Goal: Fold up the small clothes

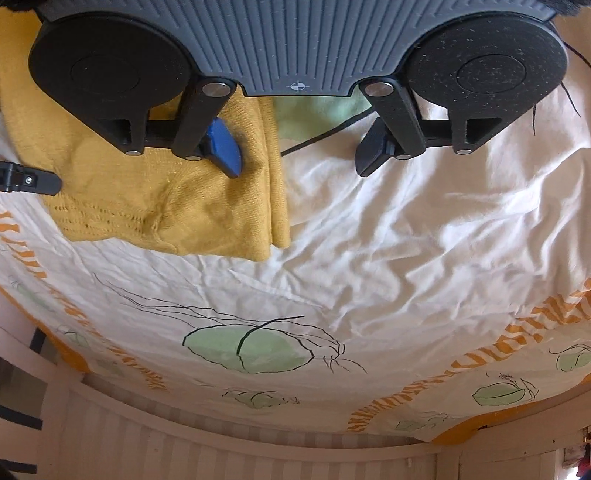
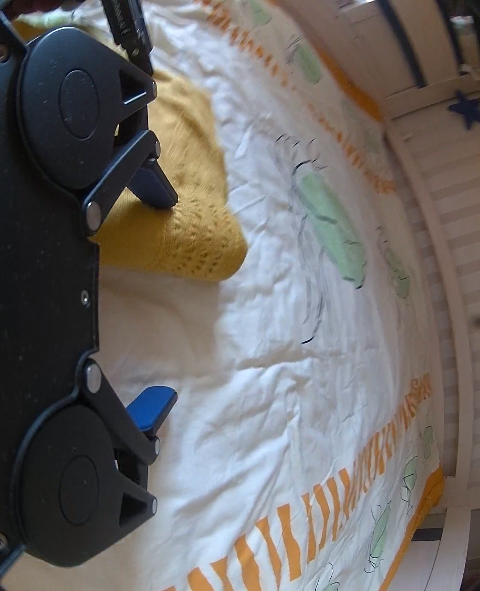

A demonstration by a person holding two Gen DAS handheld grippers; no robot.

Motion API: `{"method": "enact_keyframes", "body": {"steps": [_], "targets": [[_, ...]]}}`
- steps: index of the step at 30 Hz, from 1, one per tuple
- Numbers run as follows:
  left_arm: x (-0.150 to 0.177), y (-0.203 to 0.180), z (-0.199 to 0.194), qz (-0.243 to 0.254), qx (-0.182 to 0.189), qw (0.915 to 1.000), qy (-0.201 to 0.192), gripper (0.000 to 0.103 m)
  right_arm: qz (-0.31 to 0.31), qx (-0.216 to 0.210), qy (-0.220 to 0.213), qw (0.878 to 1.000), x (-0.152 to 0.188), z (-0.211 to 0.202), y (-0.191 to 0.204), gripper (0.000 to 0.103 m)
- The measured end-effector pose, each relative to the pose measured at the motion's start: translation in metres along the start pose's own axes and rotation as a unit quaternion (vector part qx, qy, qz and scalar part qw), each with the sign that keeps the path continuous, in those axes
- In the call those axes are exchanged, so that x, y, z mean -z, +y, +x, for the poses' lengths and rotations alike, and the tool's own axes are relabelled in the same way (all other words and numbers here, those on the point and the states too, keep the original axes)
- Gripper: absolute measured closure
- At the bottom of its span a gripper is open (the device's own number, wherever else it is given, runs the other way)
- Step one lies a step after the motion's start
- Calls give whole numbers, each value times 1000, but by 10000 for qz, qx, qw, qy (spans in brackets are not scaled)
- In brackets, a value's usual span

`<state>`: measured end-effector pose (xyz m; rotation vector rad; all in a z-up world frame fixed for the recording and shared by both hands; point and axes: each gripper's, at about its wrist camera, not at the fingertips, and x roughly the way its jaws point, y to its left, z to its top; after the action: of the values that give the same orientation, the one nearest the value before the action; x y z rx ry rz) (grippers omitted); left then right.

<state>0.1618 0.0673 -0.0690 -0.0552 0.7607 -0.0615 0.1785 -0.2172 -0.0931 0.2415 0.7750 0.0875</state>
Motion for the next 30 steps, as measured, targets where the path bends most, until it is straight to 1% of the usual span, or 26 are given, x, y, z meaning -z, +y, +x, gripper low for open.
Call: {"method": "enact_keyframes", "body": {"steps": [2, 5, 8, 10, 12, 13, 14, 15, 16, 19, 23, 24, 28, 29, 30], "targets": [[1, 1, -1, 12, -11, 10000, 6, 26, -90, 58, -56, 9999, 4, 2, 1, 0], [-3, 3, -3, -2, 5, 10000, 82, 24, -137, 74, -78, 9998, 3, -1, 3, 1], [-7, 2, -13, 8, -35, 9999, 109, 24, -73, -9, -181, 9998, 1, -12, 2, 1], [-8, 1, -25, 30, -109, 9999, 35, 24, -100, -3, -303, 9995, 0, -25, 3, 1], [-7, -2, -38, 79, -164, 9998, -24, 18, -140, -7, -391, 9991, 1, -38, 5, 1], [-6, -4, -45, 98, -178, 9998, -44, 17, -158, -46, -448, 9989, 1, -46, 7, 1], [-4, -5, -52, 104, -194, 9997, -63, 13, -175, -75, -486, 9986, 3, -53, 8, 1], [-2, -7, -59, 110, -200, 9997, -70, 3, -196, -64, -504, 9985, 4, -59, 10, 0], [0, -8, -66, 109, -220, 9997, -75, 0, -231, -23, -520, 9984, 6, -65, 12, 0], [6, -12, -84, 108, -308, 9994, -133, 0, -328, 67, -555, 9979, 13, -82, 17, 0], [14, -17, -101, 82, -328, 9994, -113, 0, -250, -46, -573, 9980, 24, -104, 21, 0], [16, -18, -104, 97, -311, 9994, -63, 0, -224, -48, -550, 9982, 26, -108, 22, 0], [26, -23, -115, 83, 0, 9999, 120, 0, -253, -41, -390, 9989, 35, -122, 28, 0], [29, -25, -118, 110, 31, 9998, 135, 0, -292, -29, -317, 9991, 38, -125, 31, 0], [30, -28, -121, 151, -16, 9998, 154, 1, -331, -53, -251, 9991, 40, -127, 33, 0]]}}
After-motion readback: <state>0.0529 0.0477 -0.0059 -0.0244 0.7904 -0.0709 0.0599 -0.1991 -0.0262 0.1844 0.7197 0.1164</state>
